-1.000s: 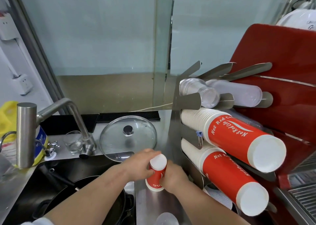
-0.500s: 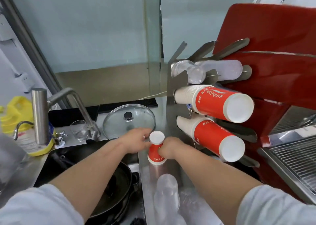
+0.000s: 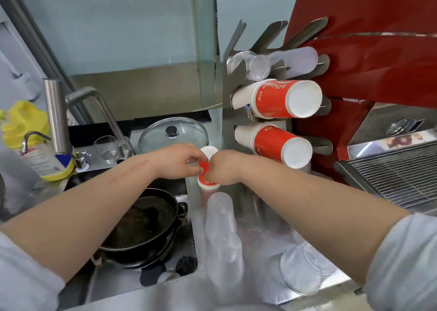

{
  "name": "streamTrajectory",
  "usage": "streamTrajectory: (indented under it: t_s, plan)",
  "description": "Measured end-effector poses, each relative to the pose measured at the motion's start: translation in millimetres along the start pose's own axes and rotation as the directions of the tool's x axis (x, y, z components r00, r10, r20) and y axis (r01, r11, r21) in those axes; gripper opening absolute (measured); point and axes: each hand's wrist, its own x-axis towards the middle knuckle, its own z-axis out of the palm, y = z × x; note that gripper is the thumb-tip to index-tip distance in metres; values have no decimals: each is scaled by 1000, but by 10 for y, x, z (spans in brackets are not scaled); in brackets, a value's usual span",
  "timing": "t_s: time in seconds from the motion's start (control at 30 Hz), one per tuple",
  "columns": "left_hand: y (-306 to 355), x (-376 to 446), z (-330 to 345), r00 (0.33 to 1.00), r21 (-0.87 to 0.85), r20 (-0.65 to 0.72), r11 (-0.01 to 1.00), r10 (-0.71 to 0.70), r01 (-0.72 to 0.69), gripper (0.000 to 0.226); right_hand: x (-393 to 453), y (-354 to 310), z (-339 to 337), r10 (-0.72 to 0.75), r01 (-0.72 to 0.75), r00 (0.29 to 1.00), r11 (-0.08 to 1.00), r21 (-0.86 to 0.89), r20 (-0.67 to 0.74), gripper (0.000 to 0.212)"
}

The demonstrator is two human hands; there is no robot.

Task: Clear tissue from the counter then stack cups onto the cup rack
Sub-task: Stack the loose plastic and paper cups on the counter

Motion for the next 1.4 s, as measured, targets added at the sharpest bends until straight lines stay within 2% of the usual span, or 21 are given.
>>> streamTrajectory:
  t_s: [0.13, 0.23, 0.3, 0.37, 0.43, 0.53, 0.63, 0.8, 1.03, 1.23, 1.4]
  plan:
    - [62, -208, 83, 1000, -55, -7, 998, 22, -22, 33, -311, 61, 47, -68, 69, 998, 998, 9, -12, 32]
    - [97, -361, 194, 1000, -56, 16, 998, 27, -26, 37, -575, 130, 74, -73, 75, 997, 987, 141, -24, 34]
    - [141, -472, 271, 1000, -66, 12, 998, 25, -24, 38, -686, 195, 150, -40, 59, 996, 968, 244, -80, 32]
    - [199, -608, 374, 1000, -182, -30, 983, -6, 1, 38, -768, 282, 292, 14, 37, 992, 918, 395, -126, 25]
    - [301, -783, 513, 996, -348, -67, 937, -56, 29, 42, -891, 364, 457, 50, 11, 994, 852, 524, -102, 23]
    - [497, -1054, 777, 994, -486, -66, 873, -86, 44, 62, -1146, 453, 687, 43, 5, 997, 788, 616, -63, 33]
    - [621, -1184, 1093, 991, -521, -46, 849, -129, 87, 75, -1322, 473, 955, 32, 7, 998, 783, 623, -52, 49]
    - [726, -1211, 1517, 978, -585, -56, 800, -201, 131, 79, -1335, 345, 1400, 39, -9, 999, 780, 626, -34, 75]
    - [807, -1212, 1686, 969, -594, -89, 793, -229, 133, 61, -1267, 278, 1625, 36, 8, 998, 759, 651, -54, 66]
    - [818, -1229, 1636, 970, -635, -84, 763, -229, 125, 59, -1263, 274, 1586, -2, 51, 997, 760, 648, -77, 64]
    - [869, -1285, 1341, 974, -678, -124, 733, -190, 56, 59, -1380, 278, 1357, -18, 131, 985, 725, 677, -171, 58]
